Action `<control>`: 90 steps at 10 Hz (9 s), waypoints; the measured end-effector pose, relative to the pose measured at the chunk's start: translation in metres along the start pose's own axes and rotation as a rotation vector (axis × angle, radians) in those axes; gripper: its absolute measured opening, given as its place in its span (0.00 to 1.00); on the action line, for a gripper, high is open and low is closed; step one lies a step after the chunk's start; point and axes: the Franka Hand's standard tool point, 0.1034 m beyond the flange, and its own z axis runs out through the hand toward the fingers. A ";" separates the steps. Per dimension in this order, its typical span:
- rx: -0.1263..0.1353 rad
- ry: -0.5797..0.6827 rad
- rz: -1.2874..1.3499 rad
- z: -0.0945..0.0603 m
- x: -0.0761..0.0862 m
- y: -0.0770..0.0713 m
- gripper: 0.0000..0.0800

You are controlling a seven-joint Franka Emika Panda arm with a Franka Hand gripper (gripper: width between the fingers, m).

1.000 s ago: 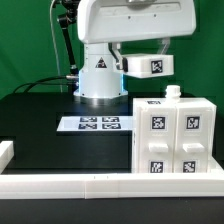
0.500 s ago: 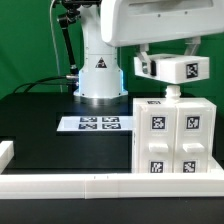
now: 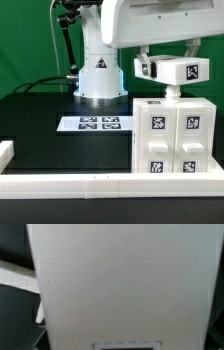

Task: Assemble cabinet

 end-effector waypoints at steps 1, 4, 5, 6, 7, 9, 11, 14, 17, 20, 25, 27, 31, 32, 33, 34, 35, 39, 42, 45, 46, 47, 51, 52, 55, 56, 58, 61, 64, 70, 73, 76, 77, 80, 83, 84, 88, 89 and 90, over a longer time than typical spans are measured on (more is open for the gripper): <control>0.001 0.000 -0.003 0.003 0.003 0.001 0.68; 0.003 -0.003 0.001 0.007 0.006 0.001 0.68; 0.002 -0.002 0.000 0.008 0.007 0.000 0.68; 0.002 0.001 -0.002 0.008 0.007 0.000 0.68; 0.002 -0.001 -0.002 0.012 0.006 -0.001 0.68; 0.003 -0.002 -0.004 0.017 0.006 -0.002 0.68; 0.006 -0.008 -0.005 0.023 0.005 -0.003 0.68; 0.000 0.008 -0.005 0.024 0.007 -0.001 0.68; -0.001 0.012 -0.004 0.023 0.008 -0.001 0.68; -0.001 0.012 -0.004 0.023 0.008 -0.001 0.68; -0.001 0.012 0.013 0.023 0.008 -0.001 0.68; 0.002 0.012 0.163 0.023 0.008 -0.001 0.68; 0.005 0.022 0.493 0.024 0.008 -0.002 0.68; 0.006 0.028 0.581 0.024 0.008 -0.002 0.68; 0.007 0.031 0.674 0.024 0.009 -0.002 0.68; 0.011 0.031 0.754 0.024 0.009 -0.001 0.68; 0.019 0.030 0.798 0.024 0.009 -0.001 0.68; 0.036 0.039 1.009 0.023 0.012 -0.002 0.68; 0.050 0.036 1.188 0.023 0.012 -0.002 0.68; 0.087 0.017 1.491 0.025 0.008 -0.002 0.68; 0.104 0.012 1.561 0.026 0.008 -0.003 0.68; 0.108 0.009 1.653 0.026 0.008 -0.003 0.68; 0.137 -0.022 1.997 0.027 0.009 -0.004 0.68; 0.146 -0.034 2.096 0.027 0.009 -0.003 0.68; 0.169 -0.066 2.327 0.027 0.010 -0.003 0.68; 0.178 -0.071 2.347 0.026 0.010 -0.003 0.68; 0.208 -0.086 2.369 0.026 0.014 -0.008 0.79; 0.229 -0.073 2.310 0.016 0.016 -0.011 0.99; 0.293 -0.059 2.288 -0.010 0.025 -0.016 1.00; 0.237 -0.022 1.891 -0.009 0.023 -0.023 1.00; 0.182 0.013 1.468 -0.011 0.028 -0.031 1.00; 0.152 0.028 1.220 -0.011 0.028 -0.034 1.00; 0.150 0.031 1.167 -0.011 0.028 -0.034 1.00; 0.112 0.074 0.731 -0.010 0.028 -0.031 1.00; 0.075 0.094 0.358 -0.007 0.027 -0.029 1.00; 0.063 0.098 0.237 -0.007 0.026 -0.027 1.00; 0.025 0.085 -0.063 -0.010 0.027 -0.020 1.00; 0.039 0.063 -0.043 -0.007 0.024 -0.013 1.00; 0.026 0.060 -0.136 -0.007 0.023 -0.009 1.00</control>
Offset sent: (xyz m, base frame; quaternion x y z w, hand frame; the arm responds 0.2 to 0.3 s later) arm 0.0082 0.0061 -0.0030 0.0061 0.0014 0.0030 1.0000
